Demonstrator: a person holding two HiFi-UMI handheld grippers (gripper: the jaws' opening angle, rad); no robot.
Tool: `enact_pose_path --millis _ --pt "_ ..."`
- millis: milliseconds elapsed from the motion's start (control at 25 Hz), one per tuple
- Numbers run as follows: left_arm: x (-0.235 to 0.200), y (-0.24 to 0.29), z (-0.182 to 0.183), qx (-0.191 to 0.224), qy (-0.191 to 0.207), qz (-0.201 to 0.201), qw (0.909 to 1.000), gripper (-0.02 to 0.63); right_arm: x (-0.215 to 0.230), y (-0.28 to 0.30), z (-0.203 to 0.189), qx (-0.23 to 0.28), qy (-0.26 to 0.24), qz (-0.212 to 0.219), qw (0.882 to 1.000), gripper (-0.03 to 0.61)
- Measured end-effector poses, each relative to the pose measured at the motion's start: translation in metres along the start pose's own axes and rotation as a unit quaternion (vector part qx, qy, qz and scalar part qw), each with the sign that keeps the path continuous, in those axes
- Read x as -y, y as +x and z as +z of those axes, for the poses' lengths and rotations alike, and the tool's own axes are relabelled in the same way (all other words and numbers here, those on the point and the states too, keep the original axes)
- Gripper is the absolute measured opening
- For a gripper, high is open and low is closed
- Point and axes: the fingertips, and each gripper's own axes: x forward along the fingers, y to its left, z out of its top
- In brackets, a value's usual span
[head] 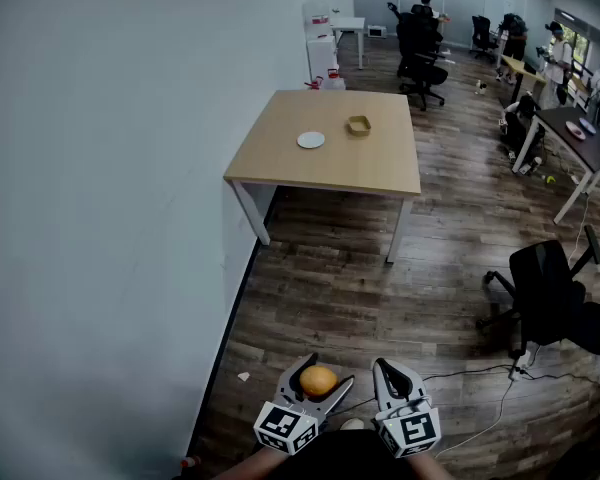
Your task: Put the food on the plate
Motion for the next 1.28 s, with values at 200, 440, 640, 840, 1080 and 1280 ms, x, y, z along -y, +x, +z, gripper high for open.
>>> enact_pose_path --millis 200,440,640,840,1080,1280 --pt "0.014 0.011 -0.005 -0.006 0.009 -0.001 0.9999 0.348 0.014 -0.008 -0.003 0.007 0.022 0.002 1.0 0.058" --pt "0.03 0.027 -0.032 -0.057 0.03 -0.02 0.9977 0.348 0.026 -0.014 -0.022 -0.018 0.03 0.007 0.999 0.06" --pt "0.015 0.046 -0.033 -0.063 0.006 -0.036 0.9974 0.348 0.044 0.008 -0.038 -0.052 0.025 0.012 0.998 0.06" --pt "-0.031 0.073 -0.029 -0.068 -0.023 -0.05 0.9962 0.348 0.059 0.053 -0.042 -0.072 0.025 -0.001 0.997 0.06" --pt "-0.12 0.111 -0.01 -0.072 -0.028 -0.07 0.9945 0.348 0.055 0.148 -0.048 -0.105 0.012 -0.011 0.994 0.06" --pt "-0.2 0.127 0.019 -0.074 -0.052 -0.094 0.9915 0.348 0.047 0.233 -0.031 -0.121 0.051 -0.035 0.991 0.06"
